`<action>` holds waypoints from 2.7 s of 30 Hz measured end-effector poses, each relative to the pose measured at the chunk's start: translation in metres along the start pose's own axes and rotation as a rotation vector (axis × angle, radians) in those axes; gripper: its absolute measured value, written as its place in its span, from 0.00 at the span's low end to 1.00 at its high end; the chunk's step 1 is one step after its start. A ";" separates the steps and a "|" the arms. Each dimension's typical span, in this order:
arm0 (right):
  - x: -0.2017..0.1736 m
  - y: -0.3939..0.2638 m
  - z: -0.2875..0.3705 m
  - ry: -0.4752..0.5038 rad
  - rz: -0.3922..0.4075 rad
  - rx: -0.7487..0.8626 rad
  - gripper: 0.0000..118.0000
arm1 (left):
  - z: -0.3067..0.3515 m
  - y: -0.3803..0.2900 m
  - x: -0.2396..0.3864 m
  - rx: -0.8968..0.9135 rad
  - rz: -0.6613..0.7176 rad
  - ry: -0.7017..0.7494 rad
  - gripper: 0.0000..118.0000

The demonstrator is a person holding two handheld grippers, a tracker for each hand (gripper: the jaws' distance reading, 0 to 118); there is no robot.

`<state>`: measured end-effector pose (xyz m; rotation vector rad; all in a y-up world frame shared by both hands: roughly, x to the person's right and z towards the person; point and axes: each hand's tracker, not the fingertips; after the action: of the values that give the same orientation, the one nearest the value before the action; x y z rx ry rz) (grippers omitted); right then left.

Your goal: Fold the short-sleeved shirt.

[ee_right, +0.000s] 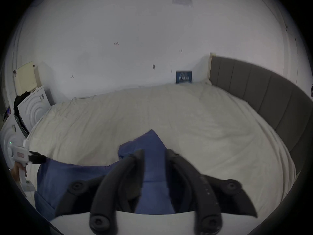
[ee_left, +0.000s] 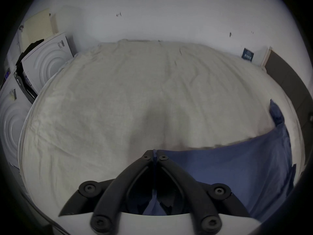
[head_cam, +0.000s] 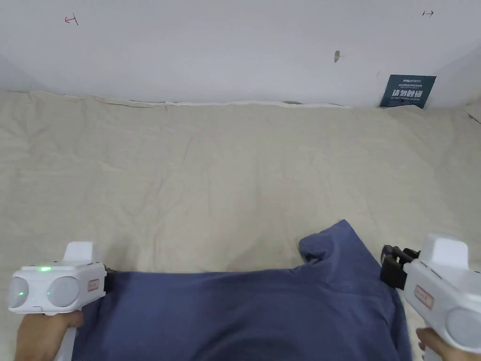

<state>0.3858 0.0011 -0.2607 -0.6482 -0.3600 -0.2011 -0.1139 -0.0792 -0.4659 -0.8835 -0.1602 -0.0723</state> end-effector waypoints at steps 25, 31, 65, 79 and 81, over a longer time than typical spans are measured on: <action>-0.011 0.001 -0.047 0.024 0.094 -0.221 0.02 | 0.083 -0.027 -0.008 0.058 0.041 -0.043 0.02; 0.003 -0.001 0.067 0.127 0.030 -0.084 0.02 | 0.141 -0.046 -0.014 0.112 0.095 -0.035 0.02; 0.022 -0.114 0.186 0.027 -0.021 0.010 0.90 | 0.219 -0.159 -0.015 0.146 0.136 -0.046 0.98; -0.049 -0.041 0.260 -0.034 0.179 0.564 0.77 | 0.321 -0.098 0.068 0.788 -0.033 0.053 0.74; -0.057 -0.044 0.268 -0.028 0.186 0.584 0.55 | 0.321 -0.102 0.073 0.803 -0.052 0.047 0.54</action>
<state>0.2493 0.1374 -0.0603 -0.1058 -0.3612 0.0930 -0.0899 0.1049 -0.1754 -0.0765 -0.1501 -0.0688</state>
